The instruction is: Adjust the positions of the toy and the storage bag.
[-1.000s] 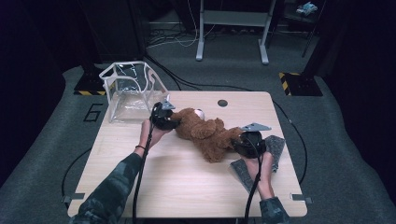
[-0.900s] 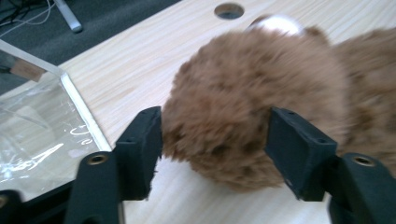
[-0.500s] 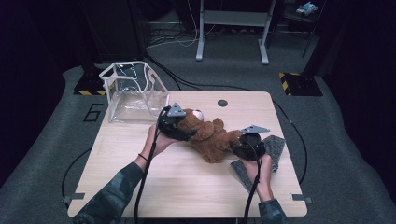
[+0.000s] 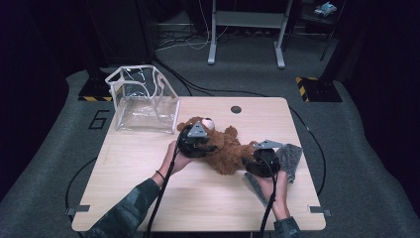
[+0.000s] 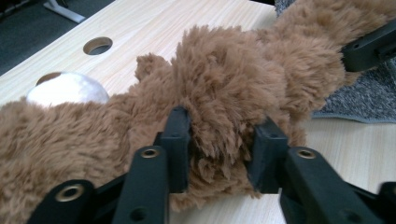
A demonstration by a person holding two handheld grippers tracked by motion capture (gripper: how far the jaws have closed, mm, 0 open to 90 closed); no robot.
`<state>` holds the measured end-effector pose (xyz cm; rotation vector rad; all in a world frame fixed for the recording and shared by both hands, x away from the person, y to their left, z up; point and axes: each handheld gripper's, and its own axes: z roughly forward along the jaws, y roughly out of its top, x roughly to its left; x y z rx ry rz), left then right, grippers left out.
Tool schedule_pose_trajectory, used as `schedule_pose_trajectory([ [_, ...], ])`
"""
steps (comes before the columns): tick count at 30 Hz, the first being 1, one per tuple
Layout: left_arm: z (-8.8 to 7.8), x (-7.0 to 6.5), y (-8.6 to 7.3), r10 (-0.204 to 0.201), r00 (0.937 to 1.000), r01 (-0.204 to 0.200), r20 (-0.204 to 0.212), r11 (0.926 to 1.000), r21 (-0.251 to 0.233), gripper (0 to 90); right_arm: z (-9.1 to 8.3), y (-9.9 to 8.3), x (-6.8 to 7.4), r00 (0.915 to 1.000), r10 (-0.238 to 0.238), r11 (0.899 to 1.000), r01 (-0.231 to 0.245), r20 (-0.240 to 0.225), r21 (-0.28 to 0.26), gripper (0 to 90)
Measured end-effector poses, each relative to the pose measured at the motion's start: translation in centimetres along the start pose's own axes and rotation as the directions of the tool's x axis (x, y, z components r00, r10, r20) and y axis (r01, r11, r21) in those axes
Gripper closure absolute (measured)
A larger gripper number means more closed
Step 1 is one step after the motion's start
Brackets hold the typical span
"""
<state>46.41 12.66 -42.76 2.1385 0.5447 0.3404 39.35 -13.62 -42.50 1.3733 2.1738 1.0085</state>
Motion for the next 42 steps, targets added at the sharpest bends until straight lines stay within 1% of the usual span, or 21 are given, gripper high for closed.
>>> schedule_pose_trajectory([
  [4,-0.5,0.0,-1.1,-0.018,0.9998,0.018,-0.004,0.9996,-0.021,70.4,-0.1,-0.5,0.1,0.9996,-0.004,1.0,0.003,-0.03,-0.001,58.1],
  [6,-0.7,-0.1,-1.7,-0.029,0.9996,0.029,-0.001,0.9994,-0.019,71.4,-0.3,-0.6,-0.1,0.9992,-0.014,1.0,0.014,-0.037,-0.002,53.0],
  [7,-0.9,0.0,-2.1,-0.026,0.9997,0.026,-0.001,0.9995,-0.02,71.7,-0.5,-0.7,-0.2,0.9981,0.0,1.0,0.0,-0.062,-0.008,50.8],
  [8,-1.0,0.0,-2.4,-0.039,0.9992,0.039,0.0,0.999,-0.023,71.8,-0.8,-0.8,-0.5,0.9969,0.004,1.0,-0.006,-0.078,-0.026,47.7],
  [9,-1.0,0.0,-2.4,-0.039,0.9992,0.039,0.0,0.999,-0.023,71.8,-0.8,-0.8,-0.5,0.9969,0.004,1.0,-0.006,-0.078,-0.026,47.7],
  [10,-1.2,0.1,-3.0,-0.05,0.9987,0.05,0.007,0.9984,-0.027,71.8,-1.5,-1.0,-1.2,0.9926,0.021,0.998,-0.028,-0.12,-0.052,40.1],
  [11,-1.3,0.1,-3.2,-0.053,0.9986,0.053,0.008,0.9983,-0.023,71.8,-1.8,-1.1,-1.5,0.9906,0.029,0.997,-0.038,-0.134,-0.066,37.6],
  [13,-1.5,0.1,-3.7,-0.063,0.998,0.063,0.007,0.9975,-0.031,71.7,-2.5,-1.2,-2.1,0.9901,0.042,0.994,-0.055,-0.134,-0.093,30.0],
  [15,-1.6,0.1,-4.1,-0.067,0.9977,0.067,0.009,0.9972,-0.032,71.6,-3.2,-1.2,-2.9,0.9879,0.064,0.989,-0.081,-0.141,-0.121,26.2],
  [17,-1.7,0.2,-4.4,-0.077,0.9969,0.078,0.016,0.9965,-0.033,71.6,-3.6,-1.0,-3.7,0.9884,0.084,0.988,-0.099,-0.127,-0.119,22.7],
  [20,-1.8,0.2,-4.8,-0.085,0.9961,0.086,0.024,0.9959,-0.027,71.4,-3.3,-0.8,-4.8,0.989,0.112,0.988,-0.121,-0.097,-0.094,19.7],
  [24,-1.9,0.3,-5.5,-0.101,0.9943,0.102,0.035,0.9945,-0.023,70.8,-1.1,-0.3,-6.0,0.9883,0.143,0.989,-0.145,-0.053,-0.022,17.8],
  [27,-1.8,0.2,-5.8,-0.113,0.9931,0.114,0.03,0.9931,-0.027,70.4,1.2,0.2,-6.5,0.9862,0.158,0.987,-0.156,-0.05,0.036,17.0],
  [29,-1.9,0.1,-6.0,-0.11,0.9936,0.111,0.026,0.9935,-0.026,70.4,2.7,0.7,-6.8,0.9847,0.162,0.986,-0.158,-0.065,0.059,16.8],
  [31,-1.9,0.0,-6.2,-0.117,0.9927,0.118,0.027,0.9927,-0.026,70.2,4.0,1.3,-6.9,0.9824,0.175,0.982,-0.169,-0.065,0.088,16.7],
  [32,-2.0,0.0,-6.3,-0.119,0.9927,0.119,0.023,0.9924,-0.031,70.2,4.6,1.6,-6.9,0.9786,0.19,0.977,-0.181,-0.079,0.109,16.6],
  [33,-2.0,0.0,-6.4,-0.117,0.9928,0.118,0.024,0.9927,-0.028,70.1,5.2,1.8,-7.0,0.978,0.192,0.974,-0.18,-0.08,0.139,16.4],
  [36,-1.9,-0.1,-6.8,-0.125,0.992,0.125,0.02,0.9915,-0.036,70.1,6.7,2.0,-7.2,0.9761,0.201,0.965,-0.184,-0.082,0.185,21.2],
  [37,-2.0,-0.1,-6.8,-0.118,0.9928,0.119,0.017,0.9926,-0.028,70.2,7.1,1.9,-7.2,0.974,0.211,0.962,-0.192,-0.083,0.193,23.8],
  [41,-1.9,-0.2,-7.1,-0.121,0.9925,0.122,0.013,0.9921,-0.032,70.6,8.2,1.3,-7.4,0.9621,0.239,0.953,-0.207,-0.131,0.219,35.1],
  [42,-1.8,-0.2,-7.1,-0.12,0.9928,0.12,0.003,0.9921,-0.037,70.8,8.2,1.3,-7.3,0.9618,0.243,0.952,-0.211,-0.127,0.222,37.7],
])
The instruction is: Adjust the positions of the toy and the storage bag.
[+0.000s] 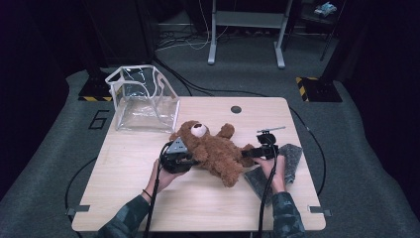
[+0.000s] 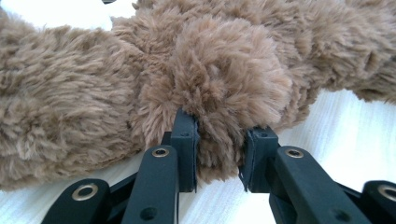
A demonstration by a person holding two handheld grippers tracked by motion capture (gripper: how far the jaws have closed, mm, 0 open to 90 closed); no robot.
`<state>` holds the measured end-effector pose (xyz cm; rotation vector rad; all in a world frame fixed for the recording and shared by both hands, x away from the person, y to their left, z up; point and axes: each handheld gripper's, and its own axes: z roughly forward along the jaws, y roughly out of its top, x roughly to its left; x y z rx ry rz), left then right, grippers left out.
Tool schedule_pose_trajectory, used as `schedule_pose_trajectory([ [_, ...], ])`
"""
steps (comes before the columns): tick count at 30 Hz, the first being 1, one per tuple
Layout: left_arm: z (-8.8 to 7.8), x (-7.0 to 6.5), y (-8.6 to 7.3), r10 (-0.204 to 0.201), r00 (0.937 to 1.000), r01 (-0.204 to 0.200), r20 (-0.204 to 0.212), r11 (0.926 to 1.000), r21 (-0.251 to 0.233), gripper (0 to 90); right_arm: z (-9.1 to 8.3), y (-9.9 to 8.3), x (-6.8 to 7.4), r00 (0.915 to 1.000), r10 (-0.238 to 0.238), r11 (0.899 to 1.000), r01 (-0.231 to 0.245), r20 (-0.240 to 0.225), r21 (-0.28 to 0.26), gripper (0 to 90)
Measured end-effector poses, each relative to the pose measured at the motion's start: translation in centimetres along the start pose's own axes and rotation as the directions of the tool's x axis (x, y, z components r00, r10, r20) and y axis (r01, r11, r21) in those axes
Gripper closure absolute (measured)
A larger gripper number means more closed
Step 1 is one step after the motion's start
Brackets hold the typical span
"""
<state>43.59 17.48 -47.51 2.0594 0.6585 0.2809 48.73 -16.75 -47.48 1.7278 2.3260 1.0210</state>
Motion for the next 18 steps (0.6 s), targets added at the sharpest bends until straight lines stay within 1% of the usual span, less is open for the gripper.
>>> schedule_pose_trajectory([
  [1,0.0,0.0,0.0,0.0,1.0,0.0,-0.003,1.0,-0.002,71.0,0.1,-0.1,0.0,0.9999,-0.011,1.0,0.011,-0.004,0.0,40.7],
  [4,0.0,-0.1,-0.1,-0.001,0.9999,0.001,-0.014,1.0,-0.007,71.6,0.2,-0.3,0.2,0.9998,-0.021,1.0,0.021,0.004,0.01,50.5],
  [5,0.0,0.0,0.0,-0.001,0.9999,0.001,-0.01,1.0,-0.002,71.9,0.3,-0.3,0.2,0.9995,-0.031,0.999,0.031,0.004,0.015,53.1],
  [6,0.1,0.0,-0.1,-0.003,0.9999,0.003,-0.016,1.0,-0.006,72.1,0.3,-0.4,0.3,0.9991,-0.043,0.999,0.042,0.007,0.014,56.2],
  [9,0.2,-0.1,-0.1,-0.011,0.9995,0.011,-0.029,0.9999,-0.013,73.1,0.5,-0.5,0.7,0.9981,-0.059,0.998,0.059,0.018,0.02,64.3],
  [10,0.3,-0.1,-0.1,-0.013,0.9994,0.012,-0.032,0.9998,-0.014,73.4,0.6,-0.6,0.8,0.9978,-0.064,0.998,0.064,0.014,0.024,66.8],
  [11,0.3,-0.2,0.0,-0.01,0.9993,0.01,-0.035,0.9999,-0.012,74.0,0.6,-0.6,0.8,0.9965,-0.082,0.996,0.081,0.017,0.022,69.9],
  [12,0.3,-0.2,0.0,-0.005,0.9992,0.004,-0.039,1.0,-0.003,74.3,0.7,-0.6,1.0,0.9966,-0.08,0.996,0.079,0.021,0.028,71.7],
  [13,0.3,-0.2,0.1,-0.003,0.9993,0.003,-0.037,1.0,0.0,74.7,0.7,-0.6,1.2,0.9956,-0.09,0.995,0.089,0.024,0.033,73.3],
  [14,0.4,-0.2,0.1,-0.002,0.9989,0.002,-0.046,1.0,-0.004,75.4,0.8,-0.5,1.3,0.9941,-0.103,0.994,0.102,0.032,0.037,74.9],
  [15,0.4,-0.2,0.1,-0.001,0.9988,0.001,-0.048,1.0,-0.004,76.1,0.8,-0.6,1.7,0.9929,-0.109,0.994,0.107,0.048,0.037,76.3],
  [17,0.3,-0.3,0.2,0.002,0.9988,-0.002,-0.049,1.0,-0.007,77.5,0.8,-0.7,2.0,0.9909,-0.118,0.993,0.116,0.064,0.038,77.7],
  [18,0.2,-0.3,0.2,0.0,0.9985,-0.001,-0.055,0.9998,-0.02,78.1,0.7,-0.7,2.1,0.9906,-0.118,0.993,0.116,0.07,0.03,78.4],
])
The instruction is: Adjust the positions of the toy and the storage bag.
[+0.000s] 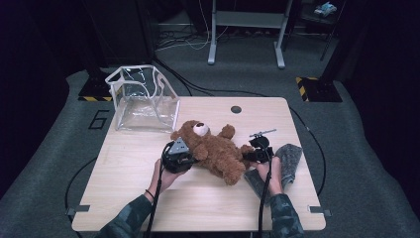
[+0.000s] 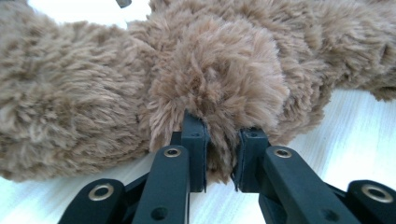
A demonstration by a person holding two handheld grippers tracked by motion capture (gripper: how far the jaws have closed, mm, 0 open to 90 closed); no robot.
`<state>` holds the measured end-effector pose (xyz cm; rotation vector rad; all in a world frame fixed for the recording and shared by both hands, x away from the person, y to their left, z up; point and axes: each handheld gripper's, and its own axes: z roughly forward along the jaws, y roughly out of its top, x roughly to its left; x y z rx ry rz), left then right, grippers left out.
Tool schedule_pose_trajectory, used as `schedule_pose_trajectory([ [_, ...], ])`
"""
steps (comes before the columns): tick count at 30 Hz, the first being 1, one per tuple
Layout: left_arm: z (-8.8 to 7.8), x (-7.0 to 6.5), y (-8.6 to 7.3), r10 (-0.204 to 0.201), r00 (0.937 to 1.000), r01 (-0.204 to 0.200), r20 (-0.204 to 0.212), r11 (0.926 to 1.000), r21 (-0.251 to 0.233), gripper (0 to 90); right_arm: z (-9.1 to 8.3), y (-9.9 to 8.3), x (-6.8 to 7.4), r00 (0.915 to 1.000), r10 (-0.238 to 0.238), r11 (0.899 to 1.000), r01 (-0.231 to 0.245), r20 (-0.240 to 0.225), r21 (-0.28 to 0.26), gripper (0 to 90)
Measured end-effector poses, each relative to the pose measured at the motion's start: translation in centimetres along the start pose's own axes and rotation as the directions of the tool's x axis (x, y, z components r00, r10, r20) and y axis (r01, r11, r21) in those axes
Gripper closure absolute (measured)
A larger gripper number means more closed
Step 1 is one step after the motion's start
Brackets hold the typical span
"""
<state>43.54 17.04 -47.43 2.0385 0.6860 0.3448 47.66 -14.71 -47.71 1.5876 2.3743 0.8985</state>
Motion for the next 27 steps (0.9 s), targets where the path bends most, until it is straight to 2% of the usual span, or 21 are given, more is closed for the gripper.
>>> schedule_pose_trajectory([
  [3,-0.7,0.2,0.8,0.023,0.9995,-0.024,-0.02,0.9993,-0.027,79.0,-0.6,0.1,-0.1,0.9992,-0.016,0.999,0.017,0.037,-0.039,79.7],
  [7,-1.8,0.6,2.3,0.052,0.9976,-0.055,-0.046,0.9969,-0.057,79.7,-2.4,0.5,-0.2,0.9979,-0.008,0.993,0.016,0.064,-0.116,80.2],
  [11,-2.1,1.1,3.2,0.077,0.9954,-0.08,-0.057,0.9956,-0.049,79.8,-3.8,1.1,0.3,0.9948,-0.019,0.984,0.036,0.1,-0.174,80.3],
  [13,-2.0,1.4,3.4,0.07,0.9957,-0.073,-0.061,0.9956,-0.059,79.8,-4.7,1.3,0.5,0.9948,-0.016,0.98,0.035,0.1,-0.198,80.2],
  [15,-2.0,1.7,3.7,0.058,0.9968,-0.061,-0.056,0.9958,-0.068,79.8,-5.6,1.5,0.6,0.9925,-0.038,0.972,0.064,0.116,-0.225,80.2],
  [16,-2.0,1.7,3.7,0.058,0.9968,-0.061,-0.056,0.9958,-0.068,79.8,-5.6,1.5,0.6,0.9925,-0.038,0.972,0.064,0.116,-0.225,80.2],
  [17,-2.0,1.9,3.9,0.071,0.9955,-0.075,-0.062,0.9947,-0.07,79.8,-6.4,1.6,1.0,0.9901,-0.04,0.966,0.073,0.135,-0.247,80.2],
  [18,-2.0,2.0,4.1,0.072,0.9952,-0.077,-0.066,0.9944,-0.073,79.8,-6.8,1.6,1.1,0.9896,-0.043,0.965,0.077,0.137,-0.252,80.2],
  [20,-2.0,2.1,4.2,0.065,0.996,-0.07,-0.06,0.9949,-0.073,79.8,-7.1,1.6,1.2,0.9886,-0.044,0.962,0.081,0.144,-0.26,80.3],
  [21,-2.0,2.4,4.5,0.063,0.9961,-0.068,-0.061,0.9945,-0.08,79.8,-8.0,1.6,1.5,0.9864,-0.052,0.954,0.095,0.156,-0.284,80.3],
  [22,-2.0,2.6,4.7,0.065,0.996,-0.07,-0.062,0.9944,-0.079,79.8,-8.2,1.6,1.7,0.9862,-0.045,0.952,0.091,0.159,-0.294,80.4],
  [27,-2.2,3.1,5.7,0.069,0.9941,-0.077,-0.084,0.9921,-0.099,79.8,-9.8,1.4,2.7,0.9785,-0.071,0.933,0.134,0.194,-0.333,80.6],
])
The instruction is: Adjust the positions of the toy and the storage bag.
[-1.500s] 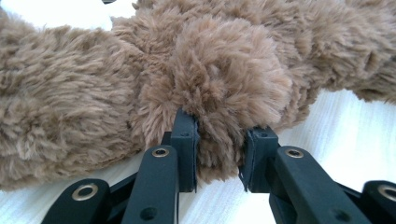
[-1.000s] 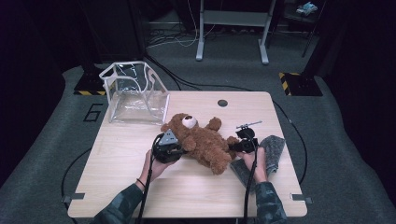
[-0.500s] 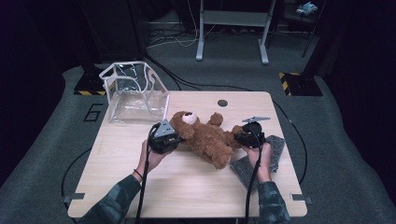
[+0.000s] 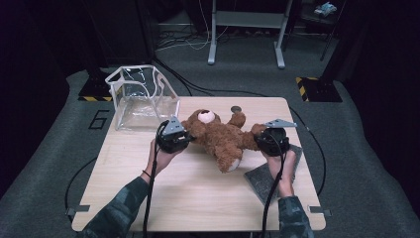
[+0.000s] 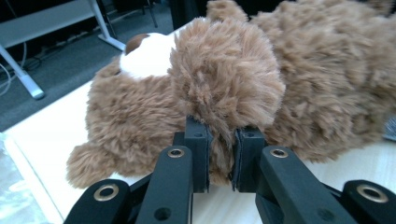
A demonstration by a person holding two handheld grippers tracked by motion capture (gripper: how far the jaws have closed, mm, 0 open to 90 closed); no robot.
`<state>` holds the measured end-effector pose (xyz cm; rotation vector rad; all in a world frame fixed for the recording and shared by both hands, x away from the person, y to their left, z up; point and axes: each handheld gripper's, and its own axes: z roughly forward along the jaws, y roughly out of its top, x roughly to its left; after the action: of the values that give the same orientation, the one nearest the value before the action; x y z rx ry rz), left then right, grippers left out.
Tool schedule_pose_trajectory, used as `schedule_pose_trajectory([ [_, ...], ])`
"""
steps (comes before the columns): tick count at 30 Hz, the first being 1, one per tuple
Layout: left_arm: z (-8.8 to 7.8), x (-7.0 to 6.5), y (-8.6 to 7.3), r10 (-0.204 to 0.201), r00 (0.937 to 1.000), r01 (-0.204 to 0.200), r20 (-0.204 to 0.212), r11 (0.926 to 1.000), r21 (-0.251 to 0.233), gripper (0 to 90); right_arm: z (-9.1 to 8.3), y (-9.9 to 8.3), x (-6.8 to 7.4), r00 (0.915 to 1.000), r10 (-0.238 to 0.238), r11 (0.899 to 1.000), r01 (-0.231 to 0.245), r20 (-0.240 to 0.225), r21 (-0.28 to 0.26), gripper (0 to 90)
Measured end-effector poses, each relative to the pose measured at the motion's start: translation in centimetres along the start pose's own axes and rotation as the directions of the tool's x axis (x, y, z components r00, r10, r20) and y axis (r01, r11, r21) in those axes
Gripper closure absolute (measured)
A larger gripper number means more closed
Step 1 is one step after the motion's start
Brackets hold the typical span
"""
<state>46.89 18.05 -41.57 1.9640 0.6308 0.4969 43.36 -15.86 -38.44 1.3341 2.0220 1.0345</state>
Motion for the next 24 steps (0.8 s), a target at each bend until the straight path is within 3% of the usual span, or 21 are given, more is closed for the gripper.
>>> schedule_pose_trajectory([
  [7,0.4,1.4,0.9,-0.004,0.9999,0.004,-0.015,1.0,-0.003,80.0,-2.2,0.2,2.1,0.9981,-0.046,0.997,0.048,0.041,-0.063,80.8],
  [13,0.7,2.3,0.8,-0.006,0.9997,0.007,-0.024,0.9999,0.011,80.0,-3.2,-0.2,3.8,0.9954,-0.076,0.993,0.08,0.059,-0.084,80.9],
  [20,0.9,3.0,-0.4,-0.013,0.9998,0.014,-0.017,0.9985,0.052,80.0,-3.3,-2.7,6.4,0.9949,-0.091,0.993,0.094,0.043,-0.072,80.9],
  [22,1.3,3.3,-1.1,-0.033,0.9994,0.034,-0.005,0.9965,0.076,79.9,-3.0,-3.5,7.3,0.9931,-0.11,0.992,0.113,0.04,-0.061,80.9],
  [24,1.5,3.6,-1.8,-0.057,0.9984,0.057,0.0,0.9943,0.09,79.9,-2.6,-4.6,8.1,0.9948,-0.101,0.994,0.101,0.015,-0.049,80.8],
])
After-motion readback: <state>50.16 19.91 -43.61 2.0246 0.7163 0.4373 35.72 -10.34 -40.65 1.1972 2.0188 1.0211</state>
